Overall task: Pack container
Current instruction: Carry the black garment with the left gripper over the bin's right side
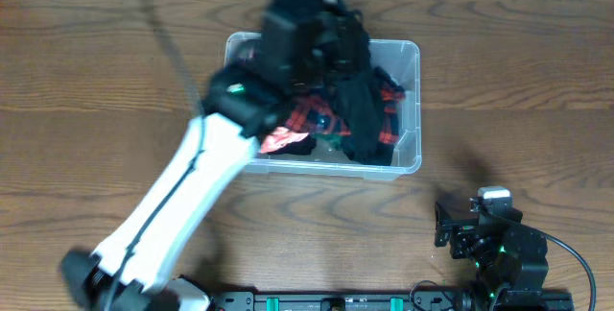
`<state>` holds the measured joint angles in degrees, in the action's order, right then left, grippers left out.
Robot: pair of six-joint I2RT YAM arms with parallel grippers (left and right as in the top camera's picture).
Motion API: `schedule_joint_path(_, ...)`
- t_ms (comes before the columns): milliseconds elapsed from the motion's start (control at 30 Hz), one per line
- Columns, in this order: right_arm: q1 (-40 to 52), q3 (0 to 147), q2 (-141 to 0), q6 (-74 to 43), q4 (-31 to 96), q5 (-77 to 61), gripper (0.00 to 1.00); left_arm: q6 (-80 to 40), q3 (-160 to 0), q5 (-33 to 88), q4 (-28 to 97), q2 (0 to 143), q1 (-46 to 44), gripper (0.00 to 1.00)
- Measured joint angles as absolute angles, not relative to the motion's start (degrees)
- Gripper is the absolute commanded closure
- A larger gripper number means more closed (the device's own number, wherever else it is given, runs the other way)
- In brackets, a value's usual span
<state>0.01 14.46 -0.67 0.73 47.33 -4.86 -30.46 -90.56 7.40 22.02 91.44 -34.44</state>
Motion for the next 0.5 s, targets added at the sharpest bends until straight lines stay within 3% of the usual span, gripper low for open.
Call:
schedule_joint_path(267, 0.0, 14.5, -0.7, 0.7, 47.3, -4.9, 0.01, -31.5, -90.6, 1.4, 15.0, 94.0, -39.9, 0.94)
schedule_joint_path(500, 0.0, 14.5, -0.7, 0.7, 47.3, -4.9, 0.01, -31.6, -92.1, 0.4, 16.4, 94.0, -40.0, 0.94)
